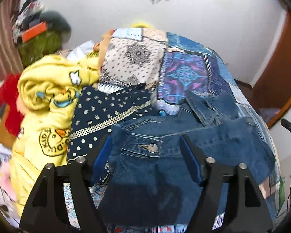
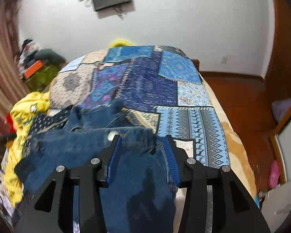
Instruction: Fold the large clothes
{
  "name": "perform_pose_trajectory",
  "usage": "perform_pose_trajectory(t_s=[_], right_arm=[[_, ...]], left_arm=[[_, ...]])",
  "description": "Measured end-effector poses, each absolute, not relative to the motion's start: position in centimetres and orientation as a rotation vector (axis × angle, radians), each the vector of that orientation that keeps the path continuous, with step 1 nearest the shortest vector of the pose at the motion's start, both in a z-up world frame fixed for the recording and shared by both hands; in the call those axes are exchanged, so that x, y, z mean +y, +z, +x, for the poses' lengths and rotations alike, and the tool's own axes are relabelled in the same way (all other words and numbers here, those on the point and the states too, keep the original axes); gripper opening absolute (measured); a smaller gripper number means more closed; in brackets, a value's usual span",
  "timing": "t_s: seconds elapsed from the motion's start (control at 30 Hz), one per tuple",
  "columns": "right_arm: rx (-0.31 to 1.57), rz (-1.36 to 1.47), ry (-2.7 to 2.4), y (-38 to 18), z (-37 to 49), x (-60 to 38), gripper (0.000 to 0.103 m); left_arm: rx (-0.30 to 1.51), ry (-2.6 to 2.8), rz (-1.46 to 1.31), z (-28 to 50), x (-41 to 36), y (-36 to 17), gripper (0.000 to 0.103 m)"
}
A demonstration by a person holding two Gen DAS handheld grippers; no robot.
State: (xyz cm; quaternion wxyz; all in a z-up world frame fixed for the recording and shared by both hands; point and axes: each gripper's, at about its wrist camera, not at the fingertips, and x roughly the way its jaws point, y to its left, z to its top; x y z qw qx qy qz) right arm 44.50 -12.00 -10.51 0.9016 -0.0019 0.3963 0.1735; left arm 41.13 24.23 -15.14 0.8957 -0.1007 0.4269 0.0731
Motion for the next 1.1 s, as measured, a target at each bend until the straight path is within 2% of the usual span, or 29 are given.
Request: perform_pose_trajectory(t_s=[0.13,0.37,0.53,0.6,0.7,0.83,1.03,1.1], right_arm=[[0.839,-0.028,0.422,-10.9,42.6,-10.6,0.043],[0.916,-0.075,0.486,-14.6,41.3,-7.2,0.047],[0.992,-0.135,0.564,-18.1,40.1,-3.7,0.047],[1.017,-0.177,0.576,-19.2,39.8,-2.9,0.047],[1.017,-0.223,0.564,-20.1,39.3,-2.9,0.048],[0.997,-0.211,0.522,-19.6,39.0,-4.8,0.066],[1.001,-0.153,0.420,-19.0,38.7,-9.4,0.068],[1.009,-0.123,0.400,-18.9,38.3,-10.9,0.068]], left_arm=[[0.925,0.097,-0.155,40.6,22.3,-15.8,0.077],[1.101,0.024,-0.140,41.6,18.6,-22.8,0.077],[1.142,0.025,-0.125,41.5,17.5,-26.4,0.080],[1.129,0.031,-0.155,41.1,18.2,-26.6,0.086],[1.125,0.055,-0.162,40.2,19.6,-26.8,0.086],[1.111,0.077,-0.149,38.2,21.6,-26.3,0.085],[1.068,0.163,-0.184,34.7,23.3,-25.4,0.086],[1.061,0.186,-0.216,33.4,23.8,-25.4,0.091]])
